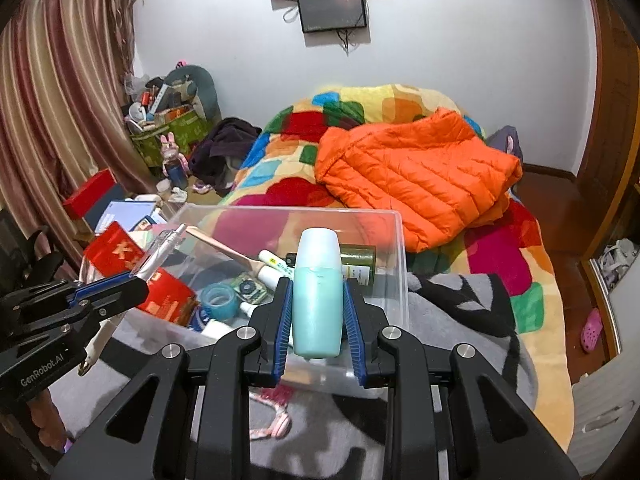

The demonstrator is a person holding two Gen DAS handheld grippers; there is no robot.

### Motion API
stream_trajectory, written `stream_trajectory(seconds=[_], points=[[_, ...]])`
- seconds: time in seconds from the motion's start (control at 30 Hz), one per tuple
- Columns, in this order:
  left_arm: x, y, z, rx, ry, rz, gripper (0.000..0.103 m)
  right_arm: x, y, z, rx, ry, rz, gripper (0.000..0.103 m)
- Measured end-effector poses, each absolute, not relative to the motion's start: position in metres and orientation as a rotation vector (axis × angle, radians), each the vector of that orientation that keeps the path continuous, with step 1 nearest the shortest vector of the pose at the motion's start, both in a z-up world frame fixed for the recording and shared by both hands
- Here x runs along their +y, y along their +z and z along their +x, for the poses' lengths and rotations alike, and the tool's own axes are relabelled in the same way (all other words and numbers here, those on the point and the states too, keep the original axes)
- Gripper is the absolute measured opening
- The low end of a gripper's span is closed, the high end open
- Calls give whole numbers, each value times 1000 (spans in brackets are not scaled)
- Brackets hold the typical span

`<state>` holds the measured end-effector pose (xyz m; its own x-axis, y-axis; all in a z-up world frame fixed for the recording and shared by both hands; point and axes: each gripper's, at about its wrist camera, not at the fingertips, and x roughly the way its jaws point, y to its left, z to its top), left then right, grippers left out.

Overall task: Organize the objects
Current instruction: 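Carry the pen and teal bottle over the bin and release both, then grasp the pink keychain with the left tool while the right tool grasps the braided bracelet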

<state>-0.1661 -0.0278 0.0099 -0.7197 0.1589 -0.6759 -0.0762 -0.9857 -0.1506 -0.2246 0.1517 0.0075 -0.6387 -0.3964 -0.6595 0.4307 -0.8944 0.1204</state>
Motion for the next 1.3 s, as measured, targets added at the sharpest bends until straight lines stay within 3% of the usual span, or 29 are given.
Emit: stream_trajectory(seconds=[0.4, 0.77, 1.03, 1.3], points=[[-13, -15, -201, -119, 2691, -1211, 10, 123, -24, -248, 180, -2435, 1073, 23], [-22, 13, -169, -127, 2726, -1098, 11, 134, -7, -220, 206, -2435, 1012, 24], [-28, 22, -132, -140, 2764, -1047, 32, 155, -2, -182, 164, -2385, 1012, 24], [-33, 3, -107, -151, 2762, -1111, 48, 145, -50, -175, 184, -2289, 1182, 24]])
